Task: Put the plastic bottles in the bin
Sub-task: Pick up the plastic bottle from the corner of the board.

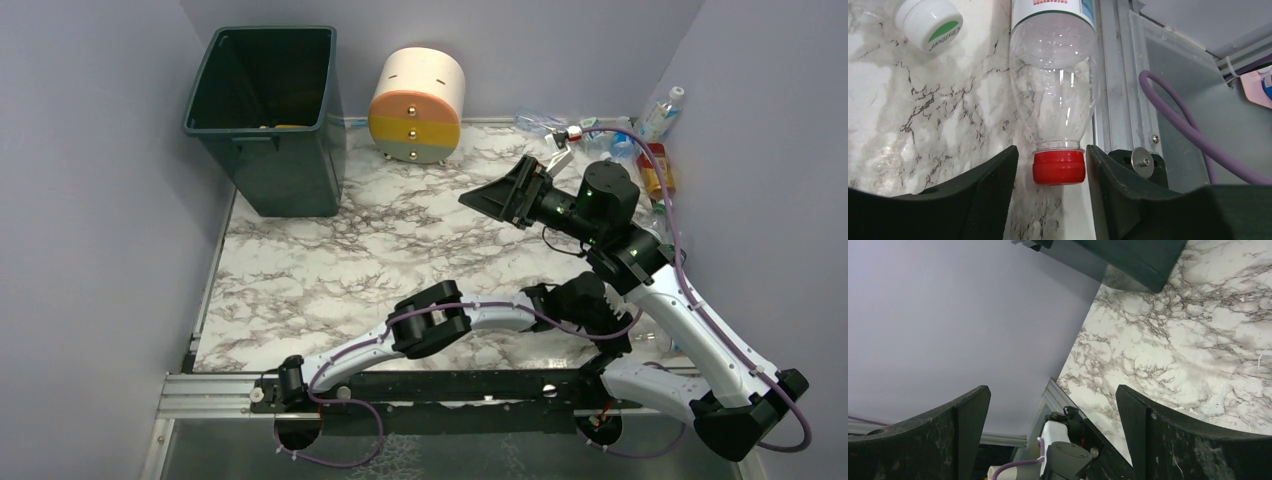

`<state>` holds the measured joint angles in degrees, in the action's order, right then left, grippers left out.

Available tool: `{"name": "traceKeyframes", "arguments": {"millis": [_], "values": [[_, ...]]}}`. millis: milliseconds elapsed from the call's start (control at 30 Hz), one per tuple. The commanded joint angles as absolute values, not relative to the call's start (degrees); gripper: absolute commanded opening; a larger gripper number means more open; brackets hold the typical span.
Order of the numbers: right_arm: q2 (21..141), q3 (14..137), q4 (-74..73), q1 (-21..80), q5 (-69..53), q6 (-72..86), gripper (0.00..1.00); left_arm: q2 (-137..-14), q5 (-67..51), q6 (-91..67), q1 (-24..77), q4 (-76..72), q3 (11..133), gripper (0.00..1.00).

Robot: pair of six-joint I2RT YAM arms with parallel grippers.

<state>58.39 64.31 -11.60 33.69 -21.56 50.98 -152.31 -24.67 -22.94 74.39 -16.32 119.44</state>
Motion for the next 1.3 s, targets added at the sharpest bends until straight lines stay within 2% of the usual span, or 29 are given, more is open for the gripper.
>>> {"name": "traceKeyframes", "arguments": {"millis": [0, 133, 200, 400, 467, 567, 633, 867, 1267], "values": [[58.33, 63.83, -9.4, 34.01, -23.12, 50.86, 0.99, -154.57, -22.92, -22.15, 74.73, -14.68, 122.41, 0.56], [58.42, 63.97, -9.57, 33.97, -23.12, 50.65, 0.99, -154.77, -22.55, -22.18, 74.62, -14.5, 122.77, 0.53], [58.52, 63.9, -9.67, 34.01, -23.1, 50.62, 0.99, -154.81, -22.5, -22.24, 74.49, -14.46, 123.02, 0.47], [58.59, 63.72, -9.76, 34.01, -23.19, 50.37, 0.99, -155.5, -22.49, -22.54, 74.27, -13.61, 124.43, 0.39], [58.64, 63.72, -9.74, 34.01, -23.13, 50.39, 0.99, -155.37, -22.5, -22.58, 74.14, -13.57, 123.97, 0.32], [58.83, 63.57, -9.73, 33.97, -23.2, 50.33, 0.99, -154.29, -22.63, -22.72, 73.94, -14.39, 121.74, 0.3], [58.8, 63.34, -9.69, 34.01, -23.2, 50.33, 0.99, -153.19, -22.55, -22.62, 73.79, -14.94, 119.92, 0.22], [58.47, 62.73, -10.06, 34.01, -22.79, 50.17, 0.99, -147.68, -21.85, -22.57, 72.39, -18.21, 109.19, 0.16], [57.39, 62.83, -11.87, 34.01, -20.95, 49.18, 0.99, -133.45, -16.16, -22.89, 66.85, -25.71, 82.57, 0.13]]}}
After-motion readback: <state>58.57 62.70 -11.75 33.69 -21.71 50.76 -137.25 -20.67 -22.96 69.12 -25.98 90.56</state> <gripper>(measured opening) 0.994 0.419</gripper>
